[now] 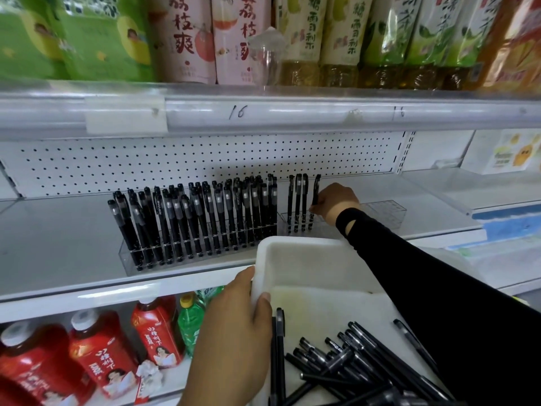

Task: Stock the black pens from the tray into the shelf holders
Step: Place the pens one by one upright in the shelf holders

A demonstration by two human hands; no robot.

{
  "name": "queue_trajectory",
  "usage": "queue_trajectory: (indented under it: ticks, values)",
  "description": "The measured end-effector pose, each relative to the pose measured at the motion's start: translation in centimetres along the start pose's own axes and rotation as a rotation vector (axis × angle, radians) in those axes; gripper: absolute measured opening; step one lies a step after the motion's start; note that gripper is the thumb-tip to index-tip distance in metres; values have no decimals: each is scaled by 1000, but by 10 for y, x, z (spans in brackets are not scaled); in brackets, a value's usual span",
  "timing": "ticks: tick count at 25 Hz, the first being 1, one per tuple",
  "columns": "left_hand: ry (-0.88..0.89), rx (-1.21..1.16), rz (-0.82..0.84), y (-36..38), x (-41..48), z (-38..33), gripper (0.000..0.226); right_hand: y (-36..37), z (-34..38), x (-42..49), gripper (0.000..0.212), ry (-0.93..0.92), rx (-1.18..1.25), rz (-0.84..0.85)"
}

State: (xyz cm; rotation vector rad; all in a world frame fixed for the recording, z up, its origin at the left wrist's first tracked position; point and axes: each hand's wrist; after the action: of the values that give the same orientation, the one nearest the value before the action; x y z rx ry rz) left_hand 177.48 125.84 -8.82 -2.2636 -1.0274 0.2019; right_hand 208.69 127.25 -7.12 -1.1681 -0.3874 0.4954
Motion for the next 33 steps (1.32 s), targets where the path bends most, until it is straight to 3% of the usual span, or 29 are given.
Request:
queue_trajectory:
  ticks: [3, 6, 8, 10, 12, 16, 18, 21, 26, 33]
  values:
    - [5, -4, 0, 0, 0, 1, 32, -7, 0, -14, 29, -42, -20, -6]
    - [6, -15, -7, -2, -1, 3, 31, -23, -7, -52, 21, -162, 115, -196]
    - [5, -13, -5, -1, -1, 3, 30, -36, -9, -87, 15, -241, 156, -238]
    - [4, -8, -3, -1, -1, 2, 31, -46, -9, -123, 18, -348, 100, -125]
    - [5, -5, 0, -1, -3, 0, 32, -51, -10, -155, 26, -404, -21, 99]
    - [14, 1, -4, -1, -8, -3, 32, -38, -28, -179, 36, -279, -475, 468]
    - [1, -6, -8, -2, -9, -4, 31, -30, -35, -181, 46, -209, -566, 578]
    - [-3, -9, -9, -2, -9, -4, 31, -25, -37, -182, 39, -179, -469, 660]
    - [-4, 4, -18, -3, -10, -6, 32, -17, -42, -176, 13, -215, -296, 605]
    - [-4, 7, -13, -4, -10, -7, 34, -29, -34, -168, 14, -321, 375, 213]
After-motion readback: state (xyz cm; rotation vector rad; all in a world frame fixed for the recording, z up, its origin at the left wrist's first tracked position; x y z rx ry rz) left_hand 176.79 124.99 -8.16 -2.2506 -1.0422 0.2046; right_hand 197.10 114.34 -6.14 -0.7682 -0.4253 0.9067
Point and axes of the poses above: each hand's wrist, its own x-axis towards the middle knuckle, its own y-axis out of the palm, z = x × y, and after that the axes turned 3 degrees about x, right-handed
